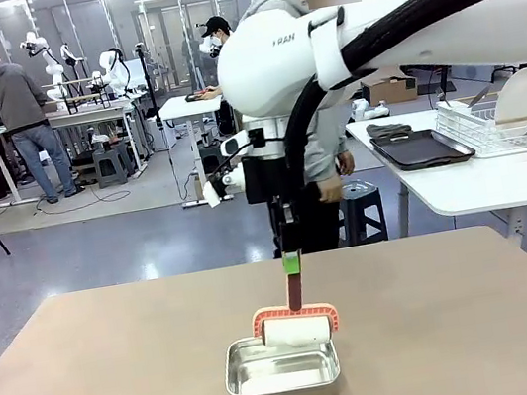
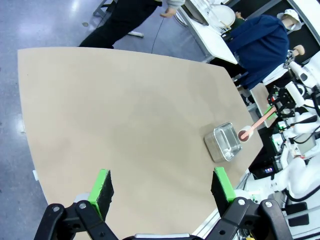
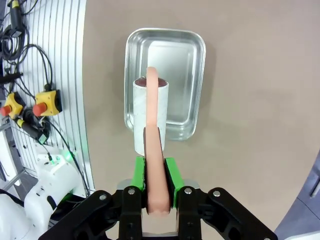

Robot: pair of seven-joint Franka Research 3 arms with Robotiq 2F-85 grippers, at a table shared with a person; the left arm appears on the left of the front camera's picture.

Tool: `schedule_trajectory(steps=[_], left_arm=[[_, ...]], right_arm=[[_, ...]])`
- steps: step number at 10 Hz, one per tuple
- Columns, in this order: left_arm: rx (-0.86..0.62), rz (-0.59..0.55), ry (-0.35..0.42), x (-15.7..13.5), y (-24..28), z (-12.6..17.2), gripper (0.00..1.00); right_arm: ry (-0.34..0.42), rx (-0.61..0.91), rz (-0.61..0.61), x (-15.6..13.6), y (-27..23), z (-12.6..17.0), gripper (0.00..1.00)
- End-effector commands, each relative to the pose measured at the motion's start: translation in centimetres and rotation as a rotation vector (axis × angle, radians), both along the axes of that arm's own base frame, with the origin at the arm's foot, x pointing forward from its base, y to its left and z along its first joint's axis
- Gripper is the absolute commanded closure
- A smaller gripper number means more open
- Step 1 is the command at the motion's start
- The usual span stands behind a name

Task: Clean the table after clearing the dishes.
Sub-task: Place the Lint Roller back on top of the Airtight Container.

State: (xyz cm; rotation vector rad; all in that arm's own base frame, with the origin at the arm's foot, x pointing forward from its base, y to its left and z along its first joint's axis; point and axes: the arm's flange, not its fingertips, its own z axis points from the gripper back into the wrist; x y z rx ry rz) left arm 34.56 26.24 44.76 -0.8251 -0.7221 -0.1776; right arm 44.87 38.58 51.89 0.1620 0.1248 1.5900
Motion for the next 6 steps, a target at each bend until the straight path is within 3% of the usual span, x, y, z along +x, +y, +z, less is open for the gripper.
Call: schedule_trajectory(steps=[1,6], left_arm=[[-0.003,-0.006,0.004,-0.6,0.0,0.3,0.00],[-0.003,-0.006,0.004,-0.6,0.0,0.3,0.00]], right_arm=[[-0.002,-0.061,-0.011,1.7,3.3,-0.7,0.78],[-0.019,-0.103,-0.044,4.1,6.3,-3.6,0.78]])
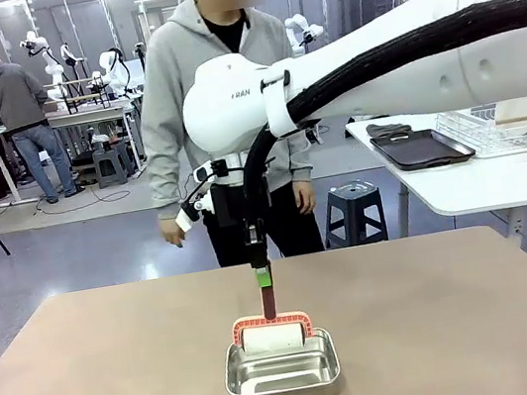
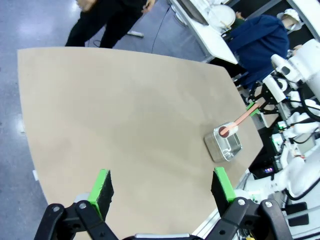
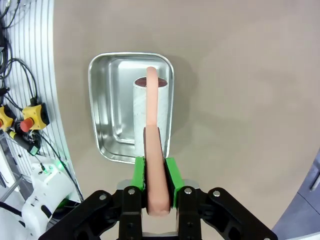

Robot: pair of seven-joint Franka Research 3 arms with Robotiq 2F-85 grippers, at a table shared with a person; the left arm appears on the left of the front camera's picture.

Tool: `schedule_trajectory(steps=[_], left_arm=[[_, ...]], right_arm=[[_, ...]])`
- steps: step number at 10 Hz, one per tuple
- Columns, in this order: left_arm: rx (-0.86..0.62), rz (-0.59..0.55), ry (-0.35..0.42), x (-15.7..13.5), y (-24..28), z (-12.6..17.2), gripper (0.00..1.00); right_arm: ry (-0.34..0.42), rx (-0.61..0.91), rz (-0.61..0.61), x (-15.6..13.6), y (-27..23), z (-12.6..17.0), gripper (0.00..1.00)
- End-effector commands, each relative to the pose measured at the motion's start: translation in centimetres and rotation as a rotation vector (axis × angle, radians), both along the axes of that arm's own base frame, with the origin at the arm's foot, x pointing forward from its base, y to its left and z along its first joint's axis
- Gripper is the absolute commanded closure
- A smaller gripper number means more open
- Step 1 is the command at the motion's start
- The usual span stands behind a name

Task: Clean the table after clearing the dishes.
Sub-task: Place the Lint Roller back on top of the Airtight Container.

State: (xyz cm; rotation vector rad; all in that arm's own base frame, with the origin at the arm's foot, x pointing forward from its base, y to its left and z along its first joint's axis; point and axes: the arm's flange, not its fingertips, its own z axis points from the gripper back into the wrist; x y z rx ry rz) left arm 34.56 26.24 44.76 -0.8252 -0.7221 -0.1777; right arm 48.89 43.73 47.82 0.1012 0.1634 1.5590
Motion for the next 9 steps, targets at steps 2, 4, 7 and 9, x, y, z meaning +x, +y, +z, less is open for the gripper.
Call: schedule_trajectory(steps=[2,4,7,9], left_arm=[[-0.003,-0.006,0.004,-0.6,0.0,0.3,0.00],[-0.003,-0.006,0.004,-0.6,0.0,0.3,0.00],[-0.003,-0.006,0.004,-0.6,0.0,0.3,0.00],[-0.003,-0.006,0.004,-0.6,0.0,0.3,0.00]], right_arm=[[-0.016,-0.065,-0.010,0.8,0.7,-0.5,0.78],[-0.018,-0.051,-0.015,1.5,-0.1,-1.8,0.78],[-0.049,-0.076,-0.027,2.9,-0.8,-4.7,0.78],[-0.086,-0.077,-0.022,3.7,-1.1,-5.6,0.78]])
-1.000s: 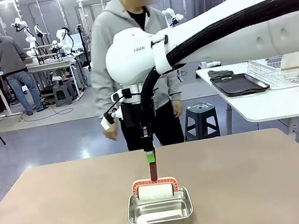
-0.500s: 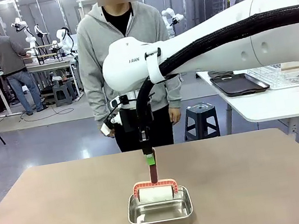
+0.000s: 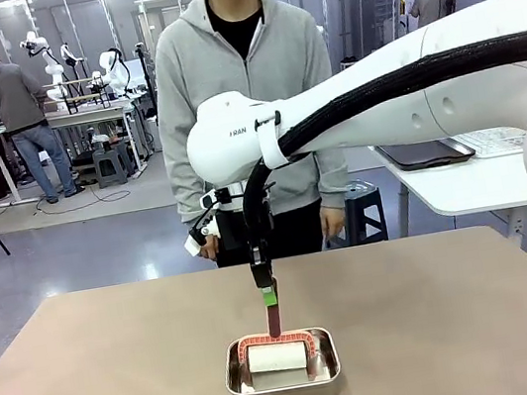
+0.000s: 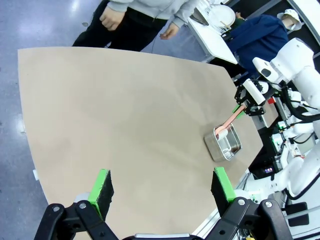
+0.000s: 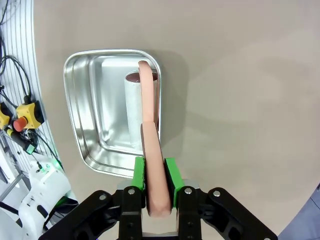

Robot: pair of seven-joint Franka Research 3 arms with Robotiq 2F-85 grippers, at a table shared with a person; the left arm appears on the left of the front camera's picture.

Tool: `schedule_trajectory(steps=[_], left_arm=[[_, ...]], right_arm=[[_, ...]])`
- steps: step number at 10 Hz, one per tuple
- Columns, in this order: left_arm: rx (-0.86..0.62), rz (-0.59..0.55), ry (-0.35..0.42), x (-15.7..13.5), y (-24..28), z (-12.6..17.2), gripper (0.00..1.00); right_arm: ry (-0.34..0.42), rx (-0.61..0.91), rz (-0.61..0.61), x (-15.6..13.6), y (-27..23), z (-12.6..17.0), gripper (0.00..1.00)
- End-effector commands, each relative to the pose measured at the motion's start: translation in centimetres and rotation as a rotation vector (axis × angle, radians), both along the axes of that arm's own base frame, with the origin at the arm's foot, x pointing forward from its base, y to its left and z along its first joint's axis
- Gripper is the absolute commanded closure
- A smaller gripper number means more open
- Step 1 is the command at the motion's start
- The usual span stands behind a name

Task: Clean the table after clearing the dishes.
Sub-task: Place the Lint Roller back on top of the Airtight Container.

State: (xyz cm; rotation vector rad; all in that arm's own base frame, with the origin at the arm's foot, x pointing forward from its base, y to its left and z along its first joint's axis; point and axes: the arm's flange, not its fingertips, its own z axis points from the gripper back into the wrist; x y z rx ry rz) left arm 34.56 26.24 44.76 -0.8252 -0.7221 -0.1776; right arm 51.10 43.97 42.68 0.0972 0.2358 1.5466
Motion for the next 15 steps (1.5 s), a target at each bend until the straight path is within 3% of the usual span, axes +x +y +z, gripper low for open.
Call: schedule_trajectory(steps=[1,4,7,12,15], left_arm=[[-0.003,-0.006,0.004,-0.6,0.0,0.3,0.00],[-0.003,-0.006,0.004,-0.6,0.0,0.3,0.00],[-0.003,-0.006,0.004,-0.6,0.0,0.3,0.00],[-0.003,-0.006,0.004,-0.6,0.0,0.3,0.00],[-0.003,-0.006,0.004,-0.6,0.0,0.3,0.00]], right_arm=[[-0.135,-0.034,-0.008,1.7,-1.4,-0.6,0.78],[-0.132,-0.026,0.025,2.2,-1.1,-2.1,0.78],[-0.059,0.023,0.050,2.1,-0.7,-4.4,0.78],[-0.054,0.053,0.068,2.1,-0.2,-4.3,0.78],[-0.071,0.033,0.062,2.0,-0.1,-4.0,0.60]])
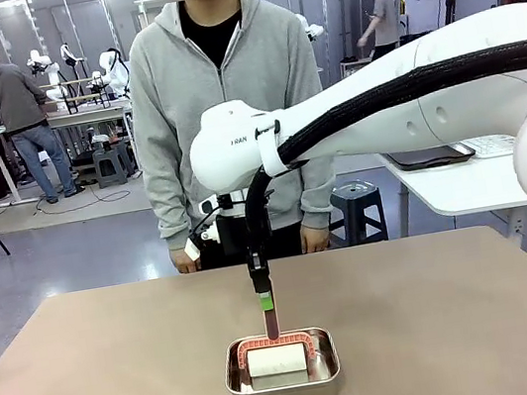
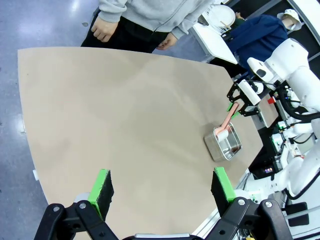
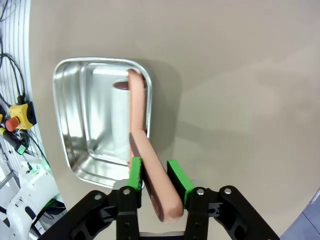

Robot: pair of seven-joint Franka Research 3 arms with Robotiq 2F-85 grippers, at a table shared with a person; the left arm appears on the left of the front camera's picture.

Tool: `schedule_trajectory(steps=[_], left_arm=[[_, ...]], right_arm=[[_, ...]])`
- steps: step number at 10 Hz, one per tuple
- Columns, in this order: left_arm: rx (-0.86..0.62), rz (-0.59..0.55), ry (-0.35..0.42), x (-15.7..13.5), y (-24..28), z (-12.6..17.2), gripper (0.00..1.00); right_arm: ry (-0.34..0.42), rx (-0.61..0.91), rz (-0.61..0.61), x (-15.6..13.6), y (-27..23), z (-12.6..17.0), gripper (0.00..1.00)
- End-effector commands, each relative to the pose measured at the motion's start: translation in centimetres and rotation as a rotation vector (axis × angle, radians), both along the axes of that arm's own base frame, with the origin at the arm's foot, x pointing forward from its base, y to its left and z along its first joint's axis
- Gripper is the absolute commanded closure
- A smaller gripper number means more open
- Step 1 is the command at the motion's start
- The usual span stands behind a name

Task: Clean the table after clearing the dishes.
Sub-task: Place the Lint Roller back on top of the Airtight Container.

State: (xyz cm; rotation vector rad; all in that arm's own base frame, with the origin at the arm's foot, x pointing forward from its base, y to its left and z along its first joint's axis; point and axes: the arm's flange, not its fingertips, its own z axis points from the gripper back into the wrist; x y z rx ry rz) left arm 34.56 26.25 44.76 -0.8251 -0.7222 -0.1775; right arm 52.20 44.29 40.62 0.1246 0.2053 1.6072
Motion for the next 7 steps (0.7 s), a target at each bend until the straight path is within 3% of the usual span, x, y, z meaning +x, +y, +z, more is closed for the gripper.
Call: schedule_trajectory(steps=[1,7], left_arm=[[-0.002,-0.006,0.004,-0.6,0.0,0.3,0.00],[-0.002,-0.006,0.004,-0.6,0.0,0.3,0.00]], right_arm=[[-0.079,-0.010,-0.001,0.9,-0.5,-1.7,0.52],[-0.131,0.016,-0.021,0.9,-1.3,1.3,0.09]])
